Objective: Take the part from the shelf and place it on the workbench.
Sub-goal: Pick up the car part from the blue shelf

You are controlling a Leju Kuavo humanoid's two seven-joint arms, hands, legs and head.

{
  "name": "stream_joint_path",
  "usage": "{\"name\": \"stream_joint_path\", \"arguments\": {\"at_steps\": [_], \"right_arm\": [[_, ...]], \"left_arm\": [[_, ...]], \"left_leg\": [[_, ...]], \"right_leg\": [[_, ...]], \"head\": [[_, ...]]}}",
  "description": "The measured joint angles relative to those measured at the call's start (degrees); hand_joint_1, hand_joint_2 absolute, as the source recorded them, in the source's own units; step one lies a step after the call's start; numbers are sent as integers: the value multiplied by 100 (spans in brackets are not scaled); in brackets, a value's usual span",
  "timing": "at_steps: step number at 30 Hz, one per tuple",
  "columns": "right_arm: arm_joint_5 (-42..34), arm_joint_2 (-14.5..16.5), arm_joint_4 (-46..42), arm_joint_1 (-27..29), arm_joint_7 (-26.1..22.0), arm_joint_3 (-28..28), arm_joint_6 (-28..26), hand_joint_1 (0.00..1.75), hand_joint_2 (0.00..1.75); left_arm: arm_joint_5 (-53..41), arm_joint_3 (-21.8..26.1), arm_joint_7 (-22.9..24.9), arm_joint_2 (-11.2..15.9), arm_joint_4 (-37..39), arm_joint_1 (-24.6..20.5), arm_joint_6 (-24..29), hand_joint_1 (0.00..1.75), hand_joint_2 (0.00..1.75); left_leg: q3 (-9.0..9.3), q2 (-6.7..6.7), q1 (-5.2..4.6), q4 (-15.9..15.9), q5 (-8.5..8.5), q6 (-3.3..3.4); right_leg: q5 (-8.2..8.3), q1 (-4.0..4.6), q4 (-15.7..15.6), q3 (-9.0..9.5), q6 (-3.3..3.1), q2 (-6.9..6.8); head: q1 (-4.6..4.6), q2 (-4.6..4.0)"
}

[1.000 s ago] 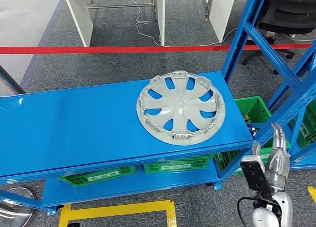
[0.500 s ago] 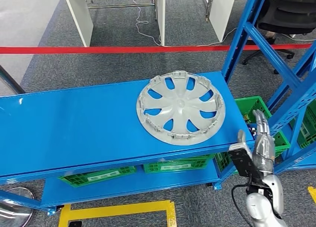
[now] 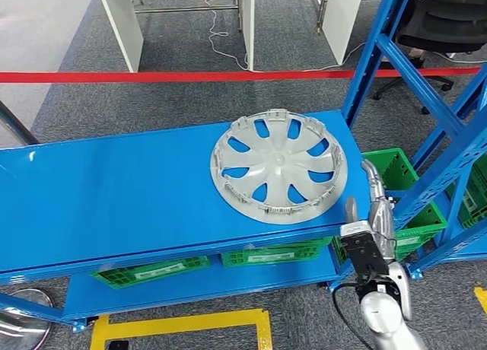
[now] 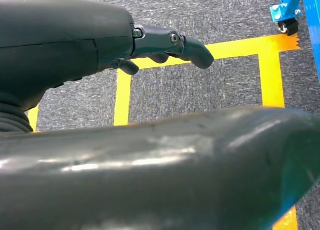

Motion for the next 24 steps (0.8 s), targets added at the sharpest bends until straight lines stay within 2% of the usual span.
{"name": "stream_joint_path", "arguments": {"at_steps": [19, 21, 24], "right_arm": [[-90, 18, -39, -55, 1, 103, 99, 0, 0], [-6, 13, 115, -243, 272, 155, 360, 0, 0], [459, -149, 899, -891, 918, 183, 884, 0, 0]], "left_arm": [[-26, -1, 0, 0, 4, 0, -1, 0, 0], [-80, -1, 15, 0, 6, -5, -9, 0, 0], [-254, -11, 111, 0, 8, -45, -60, 0, 0]], "left_leg": [[-2, 0, 0, 0, 0, 0], [-2, 0, 0, 1, 0, 0], [-2, 0, 0, 5, 1, 1]], "right_leg": [[0, 0, 0, 0, 0, 0], [1, 0, 0, -1, 1, 0], [4, 0, 0, -1, 5, 1]], "head": [[2, 0], [1, 0], [1, 0]]}}
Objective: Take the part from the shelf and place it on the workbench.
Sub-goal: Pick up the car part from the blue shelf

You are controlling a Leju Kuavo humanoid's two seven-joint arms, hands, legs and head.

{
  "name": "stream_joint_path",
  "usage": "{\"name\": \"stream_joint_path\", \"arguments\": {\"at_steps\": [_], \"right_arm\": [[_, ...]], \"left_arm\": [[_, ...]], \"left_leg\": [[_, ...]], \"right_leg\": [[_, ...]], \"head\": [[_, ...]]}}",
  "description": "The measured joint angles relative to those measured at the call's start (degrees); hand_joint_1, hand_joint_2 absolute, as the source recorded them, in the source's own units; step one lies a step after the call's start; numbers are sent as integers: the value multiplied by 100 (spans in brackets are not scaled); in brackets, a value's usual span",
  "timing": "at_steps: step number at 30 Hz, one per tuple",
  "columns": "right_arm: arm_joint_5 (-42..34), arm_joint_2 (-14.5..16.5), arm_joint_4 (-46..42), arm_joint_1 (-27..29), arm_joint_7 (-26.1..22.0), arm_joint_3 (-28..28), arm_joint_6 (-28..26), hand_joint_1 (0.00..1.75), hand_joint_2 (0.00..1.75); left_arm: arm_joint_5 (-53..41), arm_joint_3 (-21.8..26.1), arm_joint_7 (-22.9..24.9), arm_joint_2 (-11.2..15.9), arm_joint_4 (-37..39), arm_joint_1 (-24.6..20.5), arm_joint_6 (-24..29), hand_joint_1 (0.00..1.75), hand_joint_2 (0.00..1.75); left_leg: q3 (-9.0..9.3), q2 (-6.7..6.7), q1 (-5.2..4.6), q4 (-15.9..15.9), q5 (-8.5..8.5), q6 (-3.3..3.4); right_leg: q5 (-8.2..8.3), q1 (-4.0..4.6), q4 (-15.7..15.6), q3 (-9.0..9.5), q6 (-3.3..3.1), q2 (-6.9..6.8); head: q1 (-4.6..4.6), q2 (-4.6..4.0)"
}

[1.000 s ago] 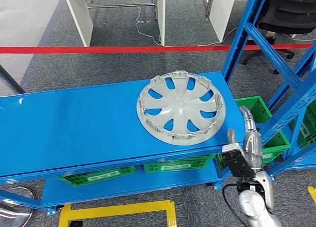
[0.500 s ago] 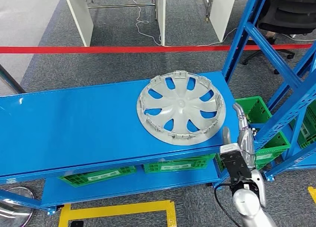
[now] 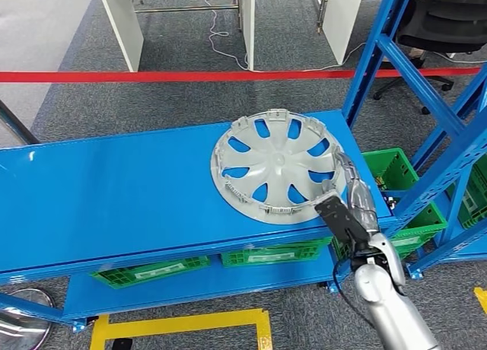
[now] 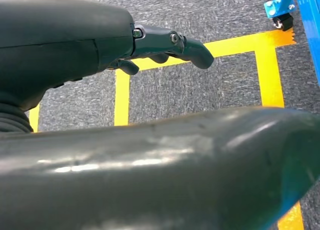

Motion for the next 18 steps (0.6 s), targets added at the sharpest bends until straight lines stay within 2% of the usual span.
{"name": "stream_joint_path", "arguments": {"at_steps": [3, 12, 18], "right_arm": [[117, -84, 320, -236, 89, 9, 143, 0, 0], [270, -123, 586, -412, 135, 68, 215, 0, 0], [223, -77, 655, -475, -82, 289, 98, 0, 0]], "left_arm": [[-48, -5, 36, 0, 0, -26, -44, 0, 0], [-102, -7, 74, 0, 0, -50, -51, 0, 0], [-150, -7, 96, -1, 0, -57, -53, 0, 0]], "left_leg": [[-1, 0, 0, 1, 0, 0], [-1, 0, 0, 2, 0, 0], [-2, 0, 0, 1, 0, 0]], "right_leg": [[1, 0, 0, 0, 1, 0], [1, 0, 0, 0, 2, 0], [1, 0, 0, 0, 2, 0]], "head": [[1, 0], [0, 0], [1, 0]]}}
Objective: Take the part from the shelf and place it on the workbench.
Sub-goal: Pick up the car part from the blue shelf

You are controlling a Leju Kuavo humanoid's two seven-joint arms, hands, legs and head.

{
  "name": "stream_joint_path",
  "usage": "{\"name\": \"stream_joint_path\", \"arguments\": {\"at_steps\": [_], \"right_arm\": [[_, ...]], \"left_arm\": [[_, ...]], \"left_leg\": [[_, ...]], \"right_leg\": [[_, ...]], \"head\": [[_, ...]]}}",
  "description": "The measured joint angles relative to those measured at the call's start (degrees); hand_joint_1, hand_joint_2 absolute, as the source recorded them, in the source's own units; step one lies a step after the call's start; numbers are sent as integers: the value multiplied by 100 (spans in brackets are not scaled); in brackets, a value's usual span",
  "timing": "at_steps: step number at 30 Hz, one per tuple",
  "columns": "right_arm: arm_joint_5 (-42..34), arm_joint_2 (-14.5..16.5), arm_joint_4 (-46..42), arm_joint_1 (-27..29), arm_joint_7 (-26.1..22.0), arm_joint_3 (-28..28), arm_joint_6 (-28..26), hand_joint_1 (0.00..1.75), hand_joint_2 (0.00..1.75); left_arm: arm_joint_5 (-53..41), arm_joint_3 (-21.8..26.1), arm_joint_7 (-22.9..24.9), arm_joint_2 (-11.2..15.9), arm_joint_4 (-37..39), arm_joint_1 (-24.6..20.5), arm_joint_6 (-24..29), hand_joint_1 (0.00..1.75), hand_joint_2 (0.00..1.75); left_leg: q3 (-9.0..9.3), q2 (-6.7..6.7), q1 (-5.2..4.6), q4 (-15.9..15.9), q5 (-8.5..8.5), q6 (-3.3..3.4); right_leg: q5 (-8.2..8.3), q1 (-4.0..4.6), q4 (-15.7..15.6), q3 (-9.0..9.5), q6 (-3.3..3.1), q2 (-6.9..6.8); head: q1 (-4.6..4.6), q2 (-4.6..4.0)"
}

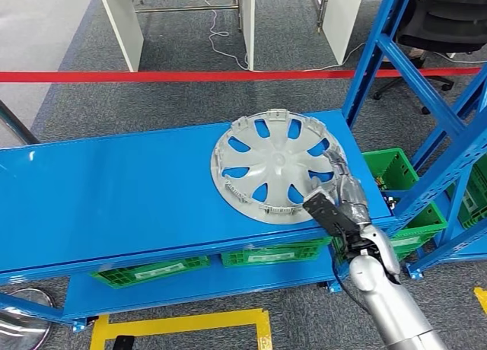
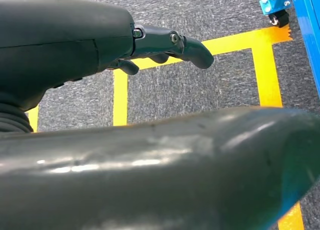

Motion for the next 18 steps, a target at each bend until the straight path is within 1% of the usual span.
{"name": "stream_joint_path", "arguments": {"at_steps": [6, 11, 14, 18], "right_arm": [[-192, 132, -167, -2, -125, 251, -84, 0, 0], [-238, 175, -219, -59, -125, 379, 27, 0, 0], [-211, 179, -199, -174, -51, 475, 191, 0, 0], [-19, 179, -60, -346, 197, 617, 271, 0, 0]], "left_arm": [[-25, 0, 1, -3, 0, 0, 5, 0, 0], [-61, 0, 1, -7, 2, -1, 2, 0, 0], [-86, -1, 11, -10, 2, -6, -2, 0, 0], [-133, -3, 51, -30, 2, -18, -4, 0, 0]], "left_leg": [[0, 0, 0, 0, 0, 0], [-2, 0, 0, 0, 0, 0], [-2, 0, 0, 1, 0, 0], [-3, 0, 0, 1, 2, 3]], "right_leg": [[0, 0, 0, 0, 0, 0], [0, 0, 0, 0, 0, 0], [1, 0, 0, 0, 1, 1], [2, 0, 0, 0, 3, 0]], "head": [[-1, 0], [0, 0], [-1, 0], [0, 0]]}}
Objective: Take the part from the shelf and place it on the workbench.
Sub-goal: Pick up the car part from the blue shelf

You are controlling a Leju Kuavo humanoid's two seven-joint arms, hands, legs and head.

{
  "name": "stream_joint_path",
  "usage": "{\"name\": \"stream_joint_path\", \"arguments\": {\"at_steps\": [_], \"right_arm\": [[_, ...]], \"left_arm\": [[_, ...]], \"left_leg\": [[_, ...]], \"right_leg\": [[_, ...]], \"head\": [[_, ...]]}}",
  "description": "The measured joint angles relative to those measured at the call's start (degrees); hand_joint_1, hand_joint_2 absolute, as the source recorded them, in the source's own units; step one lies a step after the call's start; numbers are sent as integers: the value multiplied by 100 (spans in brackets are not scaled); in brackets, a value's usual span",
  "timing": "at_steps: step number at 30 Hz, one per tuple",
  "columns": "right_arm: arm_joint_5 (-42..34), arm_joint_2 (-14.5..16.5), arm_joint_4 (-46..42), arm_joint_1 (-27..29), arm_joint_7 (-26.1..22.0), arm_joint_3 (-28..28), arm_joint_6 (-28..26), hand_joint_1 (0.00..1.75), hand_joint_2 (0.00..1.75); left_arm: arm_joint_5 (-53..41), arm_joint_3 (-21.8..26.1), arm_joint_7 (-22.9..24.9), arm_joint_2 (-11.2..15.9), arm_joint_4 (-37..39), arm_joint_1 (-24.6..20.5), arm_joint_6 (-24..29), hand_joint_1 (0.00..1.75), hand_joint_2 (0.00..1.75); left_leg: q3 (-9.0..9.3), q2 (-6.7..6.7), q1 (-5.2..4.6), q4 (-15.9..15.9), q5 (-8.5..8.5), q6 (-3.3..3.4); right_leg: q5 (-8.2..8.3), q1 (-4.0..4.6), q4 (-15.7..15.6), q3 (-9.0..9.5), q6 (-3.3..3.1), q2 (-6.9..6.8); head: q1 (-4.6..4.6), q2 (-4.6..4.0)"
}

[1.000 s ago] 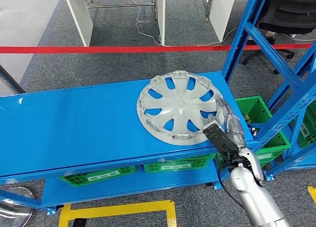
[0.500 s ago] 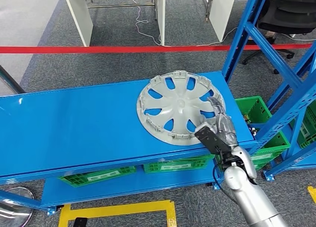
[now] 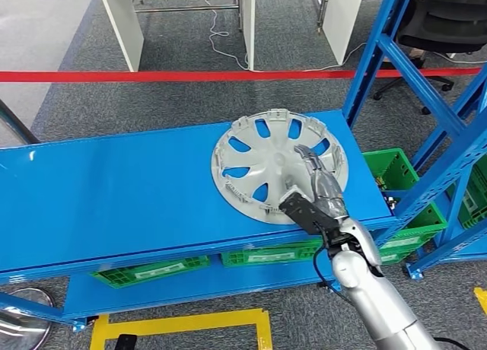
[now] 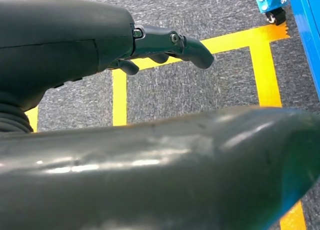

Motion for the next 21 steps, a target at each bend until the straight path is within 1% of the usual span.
{"name": "stream_joint_path", "arguments": {"at_steps": [10, 15, 20, 21], "right_arm": [[874, 111, 481, -165, 945, 126, -539, 0, 0], [1151, 167, 674, -251, 1138, 155, -562, 0, 0], [1209, 189, 810, -289, 1175, 183, -560, 0, 0], [1211, 191, 830, -291, 1177, 187, -560, 0, 44]], "left_arm": [[-40, 1, 56, -19, 2, -3, -10, 0, 0], [-72, 1, 82, -20, 2, -7, -27, 0, 0], [-97, 1, 99, -20, 2, -8, -29, 0, 0], [-97, 0, 103, -20, 2, -9, -28, 0, 0]], "left_leg": [[-3, 0, 0, 0, 0, 0], [-3, 0, 0, 0, 0, 0], [-3, 0, 0, 0, 1, 0], [-4, 0, 0, 0, 1, 0]], "right_leg": [[1, 0, 0, -2, 1, 1], [1, 0, 0, -2, 1, 0], [1, 0, 0, -2, 1, 0], [1, 0, 0, -2, 1, 0]], "head": [[0, 0], [0, 0], [0, 0], [-1, 0]]}}
